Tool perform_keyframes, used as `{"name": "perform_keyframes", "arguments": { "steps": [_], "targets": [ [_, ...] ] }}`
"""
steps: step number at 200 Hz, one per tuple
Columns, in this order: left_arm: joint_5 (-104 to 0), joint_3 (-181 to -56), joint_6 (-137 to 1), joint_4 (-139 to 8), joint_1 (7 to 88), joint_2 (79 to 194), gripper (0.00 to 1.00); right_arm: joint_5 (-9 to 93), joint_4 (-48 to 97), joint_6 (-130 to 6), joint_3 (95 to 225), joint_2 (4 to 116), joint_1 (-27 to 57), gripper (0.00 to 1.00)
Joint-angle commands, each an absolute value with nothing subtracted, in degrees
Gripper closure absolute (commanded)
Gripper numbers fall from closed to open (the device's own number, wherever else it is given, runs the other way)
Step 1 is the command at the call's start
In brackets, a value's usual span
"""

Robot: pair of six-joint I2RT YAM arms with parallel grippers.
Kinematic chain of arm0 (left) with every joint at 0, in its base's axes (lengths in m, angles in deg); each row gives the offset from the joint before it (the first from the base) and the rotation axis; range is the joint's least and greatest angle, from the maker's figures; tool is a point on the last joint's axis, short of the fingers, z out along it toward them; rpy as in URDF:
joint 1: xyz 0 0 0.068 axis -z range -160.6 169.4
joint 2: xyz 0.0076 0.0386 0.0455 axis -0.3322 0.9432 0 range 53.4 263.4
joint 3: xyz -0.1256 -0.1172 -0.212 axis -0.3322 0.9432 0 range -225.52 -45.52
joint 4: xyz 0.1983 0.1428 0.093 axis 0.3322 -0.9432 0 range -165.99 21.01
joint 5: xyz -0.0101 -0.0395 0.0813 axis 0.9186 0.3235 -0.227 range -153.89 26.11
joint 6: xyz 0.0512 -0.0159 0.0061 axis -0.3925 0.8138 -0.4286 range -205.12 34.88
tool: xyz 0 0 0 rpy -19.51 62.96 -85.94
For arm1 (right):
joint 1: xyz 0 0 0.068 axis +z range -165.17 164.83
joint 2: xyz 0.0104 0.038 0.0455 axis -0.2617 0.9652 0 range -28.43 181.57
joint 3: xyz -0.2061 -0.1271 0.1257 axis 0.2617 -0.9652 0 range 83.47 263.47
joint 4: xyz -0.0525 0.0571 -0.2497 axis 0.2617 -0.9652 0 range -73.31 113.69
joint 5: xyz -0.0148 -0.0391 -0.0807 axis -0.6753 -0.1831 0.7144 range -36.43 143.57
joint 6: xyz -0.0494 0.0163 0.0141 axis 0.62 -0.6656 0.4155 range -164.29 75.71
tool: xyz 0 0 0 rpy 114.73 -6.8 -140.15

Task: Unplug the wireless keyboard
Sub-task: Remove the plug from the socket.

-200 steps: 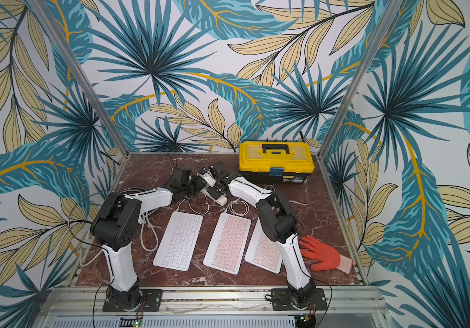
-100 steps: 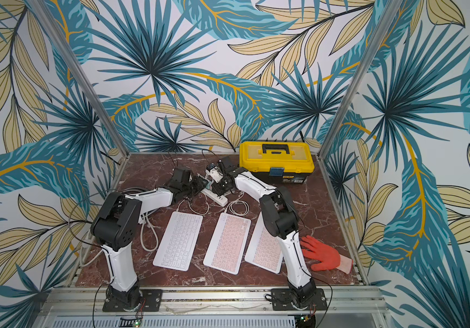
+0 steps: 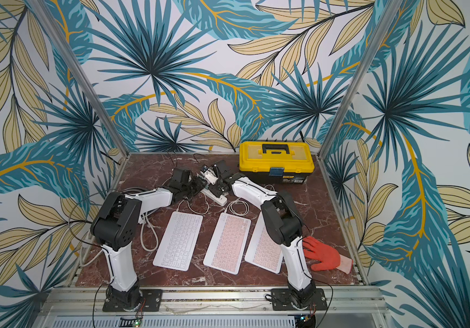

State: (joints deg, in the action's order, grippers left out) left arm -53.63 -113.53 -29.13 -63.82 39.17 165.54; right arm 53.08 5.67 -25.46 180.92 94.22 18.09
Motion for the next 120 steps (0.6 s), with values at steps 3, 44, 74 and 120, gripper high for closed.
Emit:
{"name": "perform_keyframes", "arguments": {
  "steps": [3,44,74,120],
  "targets": [
    [-56.84,-109.92,-30.14,-75.4,37.84,168.61,0.57,49.68,7.17,-28.36,181.21,91.81,16.01,0.78],
    [-55.68,-111.26,-31.99,-75.39,36.79,167.07,0.56,37.58,10.23,-35.56,175.44,87.49,11.9,0.78],
    [-51.85,-113.73,-35.99,-75.49,36.73,164.42,0.51,30.53,10.64,-38.67,172.08,85.04,9.86,0.78],
    [-47.16,-114.91,-39.68,-75.9,37.48,156.68,0.43,28.77,8.98,-38.53,168.79,81.66,9.17,0.78]
  ]
}}
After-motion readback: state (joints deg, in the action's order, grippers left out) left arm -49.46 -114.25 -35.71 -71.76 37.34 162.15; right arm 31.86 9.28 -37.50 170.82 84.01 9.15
